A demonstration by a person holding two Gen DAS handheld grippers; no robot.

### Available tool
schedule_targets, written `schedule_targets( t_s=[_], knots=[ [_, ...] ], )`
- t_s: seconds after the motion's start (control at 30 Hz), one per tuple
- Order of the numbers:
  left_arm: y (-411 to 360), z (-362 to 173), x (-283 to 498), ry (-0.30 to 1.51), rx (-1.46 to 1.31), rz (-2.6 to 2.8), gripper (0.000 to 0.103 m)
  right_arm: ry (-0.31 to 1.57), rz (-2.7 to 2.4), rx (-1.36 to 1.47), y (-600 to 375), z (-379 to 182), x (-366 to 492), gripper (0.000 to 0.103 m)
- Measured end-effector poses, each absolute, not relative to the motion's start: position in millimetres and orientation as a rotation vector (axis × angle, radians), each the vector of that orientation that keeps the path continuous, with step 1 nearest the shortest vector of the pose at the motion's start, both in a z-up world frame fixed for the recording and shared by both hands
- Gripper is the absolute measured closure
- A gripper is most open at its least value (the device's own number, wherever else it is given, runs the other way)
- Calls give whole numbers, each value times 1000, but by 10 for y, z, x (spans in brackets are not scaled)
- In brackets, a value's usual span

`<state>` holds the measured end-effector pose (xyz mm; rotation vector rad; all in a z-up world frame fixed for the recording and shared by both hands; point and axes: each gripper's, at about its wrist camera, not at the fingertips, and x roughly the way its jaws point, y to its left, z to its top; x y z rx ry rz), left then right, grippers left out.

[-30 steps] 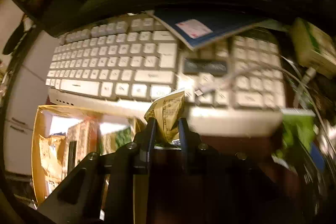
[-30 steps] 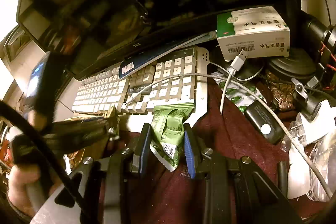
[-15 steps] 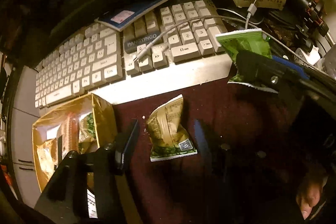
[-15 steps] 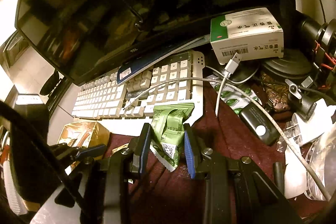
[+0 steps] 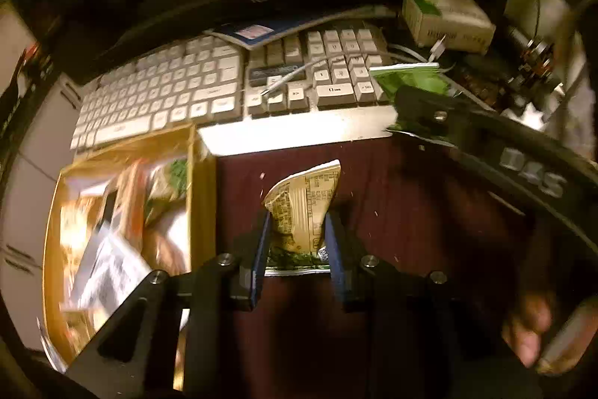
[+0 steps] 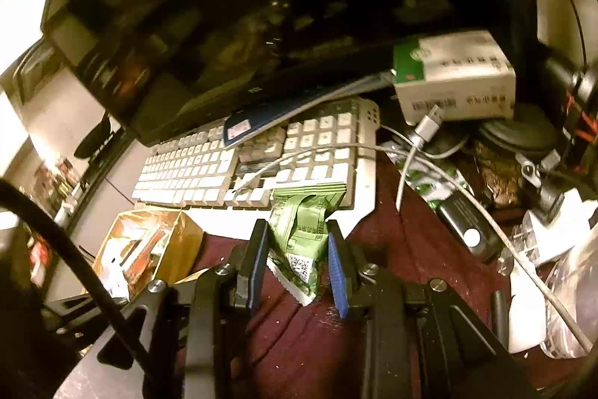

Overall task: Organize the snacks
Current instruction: 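Grasp another tan snack bag from the desk with the left tool, then carry the tan bag and the green bag over the tray with both tools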

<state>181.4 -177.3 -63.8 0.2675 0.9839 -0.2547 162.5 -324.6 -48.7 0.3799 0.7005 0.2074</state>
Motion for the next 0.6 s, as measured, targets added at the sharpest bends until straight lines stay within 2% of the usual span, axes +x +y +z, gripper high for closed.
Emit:
schedule_targets(
  t_s=[0.33,0.6],
  knots=[
    [-1242,-289,1105,877,66,-269,73,637,310,189,-2742,-375,1430,73],
    [-864,-201,990,865,30,-206,73,625,401,105,-2477,-382,1335,73]
  ],
)
